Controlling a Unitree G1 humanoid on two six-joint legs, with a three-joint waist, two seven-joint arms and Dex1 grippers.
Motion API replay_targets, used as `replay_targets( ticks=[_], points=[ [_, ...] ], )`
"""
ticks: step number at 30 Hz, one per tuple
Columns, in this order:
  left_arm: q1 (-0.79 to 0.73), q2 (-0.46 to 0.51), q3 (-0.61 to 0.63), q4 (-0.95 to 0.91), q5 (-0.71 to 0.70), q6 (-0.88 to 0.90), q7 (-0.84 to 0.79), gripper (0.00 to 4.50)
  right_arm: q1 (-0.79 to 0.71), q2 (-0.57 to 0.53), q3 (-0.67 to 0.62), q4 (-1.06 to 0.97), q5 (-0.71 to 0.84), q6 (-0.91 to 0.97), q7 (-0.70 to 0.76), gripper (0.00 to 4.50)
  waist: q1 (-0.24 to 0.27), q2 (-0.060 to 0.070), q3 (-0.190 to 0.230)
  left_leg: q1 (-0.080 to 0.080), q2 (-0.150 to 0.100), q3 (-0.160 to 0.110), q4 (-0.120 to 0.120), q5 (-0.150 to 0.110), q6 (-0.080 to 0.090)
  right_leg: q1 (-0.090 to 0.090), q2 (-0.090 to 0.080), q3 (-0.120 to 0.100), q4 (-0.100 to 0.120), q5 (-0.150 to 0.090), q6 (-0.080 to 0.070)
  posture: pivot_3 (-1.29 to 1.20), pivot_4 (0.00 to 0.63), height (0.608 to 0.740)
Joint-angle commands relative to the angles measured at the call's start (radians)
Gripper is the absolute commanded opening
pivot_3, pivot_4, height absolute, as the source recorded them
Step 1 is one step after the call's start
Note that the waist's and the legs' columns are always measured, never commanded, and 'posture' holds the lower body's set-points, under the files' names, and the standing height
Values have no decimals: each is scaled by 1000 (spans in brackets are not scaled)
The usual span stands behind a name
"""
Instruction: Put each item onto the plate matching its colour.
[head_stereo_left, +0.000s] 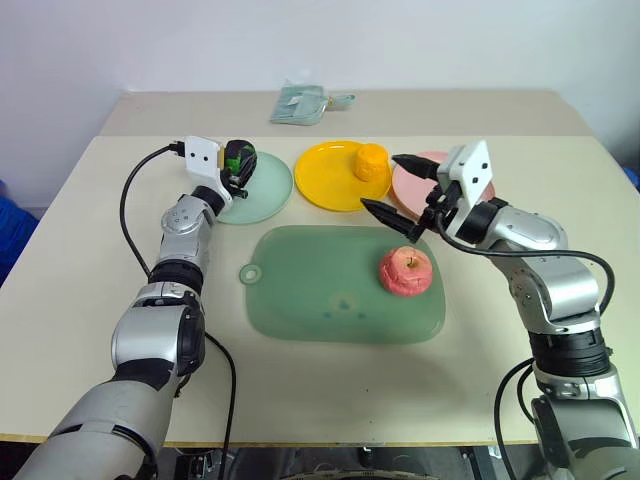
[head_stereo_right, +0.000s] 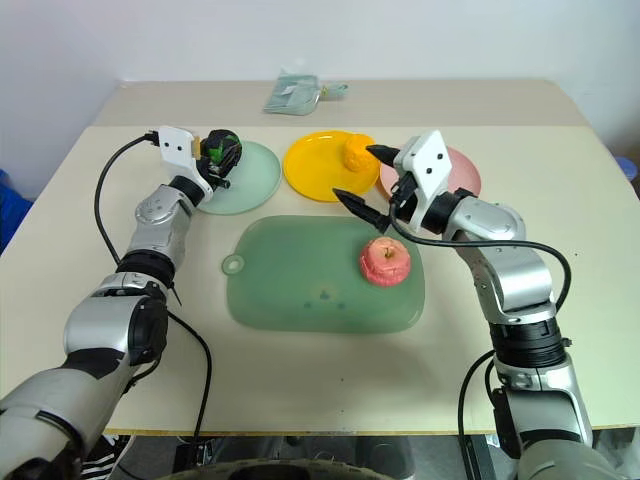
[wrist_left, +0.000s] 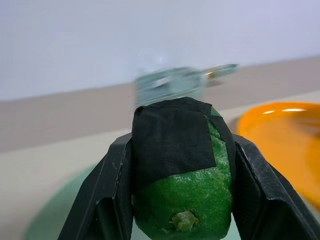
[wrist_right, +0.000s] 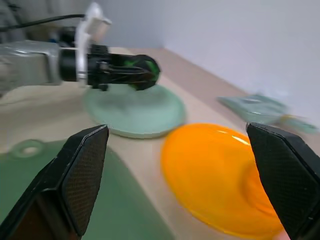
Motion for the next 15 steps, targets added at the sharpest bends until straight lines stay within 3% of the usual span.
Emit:
replay_targets(
  ticks=[1, 3, 4, 9, 11, 15],
  points=[
    [-20, -3, -2, -15, 24, -23, 62, 2344, 3, -17, -6, -72, 55, 20, 59, 4500, -1, 0, 0, 0, 0, 0, 1, 0, 0, 0, 0, 0, 0, 1, 1, 0, 150, 740],
    [-15, -1, 2, -15, 26, -20, 73, 2344, -1, -17, -10, -64, 39, 14, 54, 4500, -3, 0, 0, 0, 0, 0, 2, -1, 1, 0, 0, 0, 0, 1, 2, 0, 150, 740],
    [-13, 4, -2, -14, 34, -22, 81, 2597, -5, -17, -12, -56, 30, 11, 50, 4500, -4, 0, 0, 0, 0, 0, 2, -1, 1, 0, 0, 0, 0, 1, 2, 0, 150, 740],
    [-8, 4, -5, -46, 25, -52, -1, 4485, -8, -27, -21, -46, 29, 15, 55, 4500, -3, 0, 0, -1, 0, 0, 2, -1, 1, 0, 0, 0, 0, 1, 2, 0, 150, 740],
    [-4, 2, 23, -91, -42, -59, -128, 4485, 0, -45, -31, -50, 47, 38, 70, 4500, -3, 0, 0, -1, 0, 0, 2, -1, 1, 0, 0, 0, 0, 1, 2, 0, 150, 740],
    [88, 15, 29, -348, -264, 112, -601, 4485, 56, -140, -64, -92, 134, 140, 161, 4500, -4, 0, 0, -2, 0, 0, 2, -1, 1, 0, 0, 0, -1, 1, 2, 0, 150, 740]
  ],
)
